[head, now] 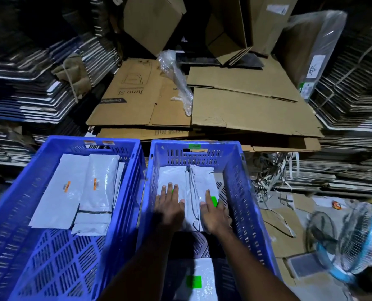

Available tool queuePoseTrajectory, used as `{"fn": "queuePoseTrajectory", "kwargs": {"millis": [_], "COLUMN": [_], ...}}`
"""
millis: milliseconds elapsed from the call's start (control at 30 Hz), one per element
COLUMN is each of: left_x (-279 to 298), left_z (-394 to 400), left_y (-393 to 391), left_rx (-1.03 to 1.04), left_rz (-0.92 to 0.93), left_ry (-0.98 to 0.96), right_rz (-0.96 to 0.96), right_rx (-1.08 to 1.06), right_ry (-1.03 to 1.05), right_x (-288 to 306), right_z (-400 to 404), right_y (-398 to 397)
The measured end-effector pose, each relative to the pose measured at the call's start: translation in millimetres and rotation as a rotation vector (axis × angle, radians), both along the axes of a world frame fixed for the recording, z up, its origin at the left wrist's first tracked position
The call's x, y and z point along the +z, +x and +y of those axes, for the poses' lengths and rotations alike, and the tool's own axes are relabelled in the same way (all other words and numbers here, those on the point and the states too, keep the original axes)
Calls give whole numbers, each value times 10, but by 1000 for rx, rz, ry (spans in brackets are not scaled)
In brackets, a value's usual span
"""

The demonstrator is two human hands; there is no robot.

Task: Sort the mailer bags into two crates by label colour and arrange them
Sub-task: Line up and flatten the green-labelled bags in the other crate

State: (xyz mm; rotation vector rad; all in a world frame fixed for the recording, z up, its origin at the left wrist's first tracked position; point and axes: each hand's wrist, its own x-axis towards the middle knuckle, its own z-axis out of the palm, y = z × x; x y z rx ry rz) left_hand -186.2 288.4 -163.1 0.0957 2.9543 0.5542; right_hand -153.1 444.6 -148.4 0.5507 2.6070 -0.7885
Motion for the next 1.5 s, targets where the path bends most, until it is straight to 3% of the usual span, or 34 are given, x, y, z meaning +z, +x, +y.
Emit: {"fn": "queuePoseTrajectory", "kwargs": {"millis": [167, 500, 633, 733, 867, 1000, 1033, 1200, 1333, 1500], "left_x": [9, 18, 57, 69, 74, 122, 124, 57, -6, -57], "left_z": [-19, -18, -28, -21, -5, 33, 42, 65, 67, 21], "left_y": [75, 78, 74, 85, 95, 109, 110, 44, 17, 6], "left_rx": [-4, 23, 33, 40, 74, 66, 54, -1, -12, -36], "left_rz": [14, 3, -32, -36, -17, -24, -33, -100, -87, 32], "left_ry": [-2, -27, 37, 57, 66, 55, 52, -131, -152, -106], "right_rz": [111, 37, 50, 93, 66, 111, 126, 155, 239, 291], "right_rx": [69, -382, -305, -364, -325, -310, -281, 9, 77, 145], "right_ry": [-7, -153, -244, -318, -351, -496, -476, -86, -39, -232], "right_x": [88, 7, -78, -339, -80, -296, -429, 89, -15, -132], "right_z": [-47, 108, 147, 209, 145, 166, 179, -55, -67, -4], "right_y": [-67, -180, -246, -309, -258, -365, -407, -307, -329, -369]}}
